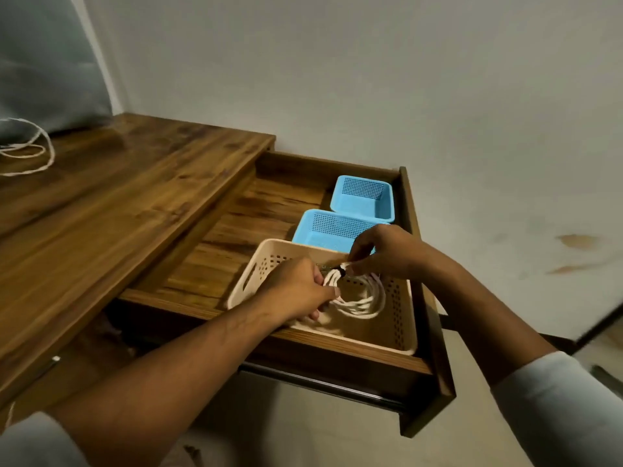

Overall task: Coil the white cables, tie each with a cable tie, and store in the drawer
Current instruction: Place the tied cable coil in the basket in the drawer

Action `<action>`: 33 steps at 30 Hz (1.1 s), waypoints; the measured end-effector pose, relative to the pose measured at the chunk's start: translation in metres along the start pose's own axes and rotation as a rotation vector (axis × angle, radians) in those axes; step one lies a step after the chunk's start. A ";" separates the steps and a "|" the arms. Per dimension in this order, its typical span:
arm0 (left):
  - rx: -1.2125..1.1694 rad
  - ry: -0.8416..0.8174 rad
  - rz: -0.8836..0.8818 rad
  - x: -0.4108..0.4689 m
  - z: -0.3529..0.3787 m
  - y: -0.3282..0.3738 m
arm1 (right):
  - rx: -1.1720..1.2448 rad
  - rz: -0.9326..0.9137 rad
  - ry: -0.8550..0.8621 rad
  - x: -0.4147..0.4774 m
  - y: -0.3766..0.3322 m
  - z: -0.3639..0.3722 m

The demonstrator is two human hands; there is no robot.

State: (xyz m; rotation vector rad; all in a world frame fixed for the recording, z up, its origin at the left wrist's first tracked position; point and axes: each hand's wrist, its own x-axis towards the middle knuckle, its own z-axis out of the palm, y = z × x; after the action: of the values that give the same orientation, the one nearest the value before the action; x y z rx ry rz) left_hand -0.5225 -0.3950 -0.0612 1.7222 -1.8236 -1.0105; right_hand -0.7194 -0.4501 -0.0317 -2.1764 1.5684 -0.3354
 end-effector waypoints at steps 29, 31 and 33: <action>0.180 -0.190 0.094 0.013 0.017 0.003 | -0.423 0.022 -0.228 -0.015 -0.005 0.018; 0.180 -0.136 0.110 0.009 0.003 0.002 | -0.436 -0.015 -0.192 -0.014 -0.018 0.008; 0.146 -0.065 0.122 0.006 -0.017 0.000 | -0.438 -0.063 -0.134 -0.011 -0.036 -0.002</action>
State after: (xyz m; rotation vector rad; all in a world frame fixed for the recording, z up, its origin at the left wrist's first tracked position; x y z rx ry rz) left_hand -0.5106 -0.4047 -0.0514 1.6543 -2.0629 -0.9142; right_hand -0.6935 -0.4305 -0.0121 -2.5136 1.6160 0.1519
